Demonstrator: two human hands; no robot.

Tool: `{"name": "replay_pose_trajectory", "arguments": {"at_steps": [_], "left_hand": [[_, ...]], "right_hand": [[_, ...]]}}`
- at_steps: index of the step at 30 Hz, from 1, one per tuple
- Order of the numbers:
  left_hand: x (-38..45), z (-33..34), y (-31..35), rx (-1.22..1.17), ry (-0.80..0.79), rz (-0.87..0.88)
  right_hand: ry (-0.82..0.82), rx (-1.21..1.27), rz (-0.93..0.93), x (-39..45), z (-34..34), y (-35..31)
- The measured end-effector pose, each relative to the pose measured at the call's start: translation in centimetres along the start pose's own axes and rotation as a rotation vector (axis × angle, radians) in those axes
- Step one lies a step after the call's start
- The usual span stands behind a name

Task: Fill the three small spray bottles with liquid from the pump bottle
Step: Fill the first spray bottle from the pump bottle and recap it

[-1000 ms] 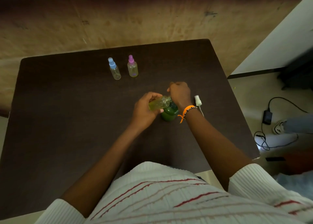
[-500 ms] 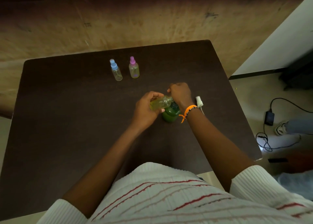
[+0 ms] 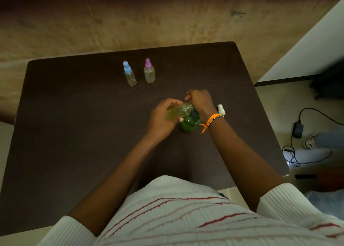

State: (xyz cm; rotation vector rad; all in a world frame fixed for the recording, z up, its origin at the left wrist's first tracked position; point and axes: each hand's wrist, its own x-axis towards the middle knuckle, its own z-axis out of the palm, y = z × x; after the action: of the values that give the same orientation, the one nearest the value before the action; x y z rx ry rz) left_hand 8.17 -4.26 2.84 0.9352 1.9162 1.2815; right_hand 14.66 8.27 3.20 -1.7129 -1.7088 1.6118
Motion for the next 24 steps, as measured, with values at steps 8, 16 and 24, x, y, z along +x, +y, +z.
{"name": "replay_pose_trajectory", "arguments": {"at_steps": [8, 16, 24], "left_hand": [[0.02, 0.13, -0.19, -0.016, 0.007, 0.0], [0.12, -0.06, -0.11, -0.017, -0.004, 0.013], [0.06, 0.06, -0.39, -0.017, -0.01, 0.003]], "right_hand": [[0.068, -0.065, -0.046, -0.26, 0.0, 0.08], [0.002, -0.009, -0.005, -0.33, -0.13, -0.17], [0.083, -0.053, -0.045, -0.55, 0.1, -0.03]]}}
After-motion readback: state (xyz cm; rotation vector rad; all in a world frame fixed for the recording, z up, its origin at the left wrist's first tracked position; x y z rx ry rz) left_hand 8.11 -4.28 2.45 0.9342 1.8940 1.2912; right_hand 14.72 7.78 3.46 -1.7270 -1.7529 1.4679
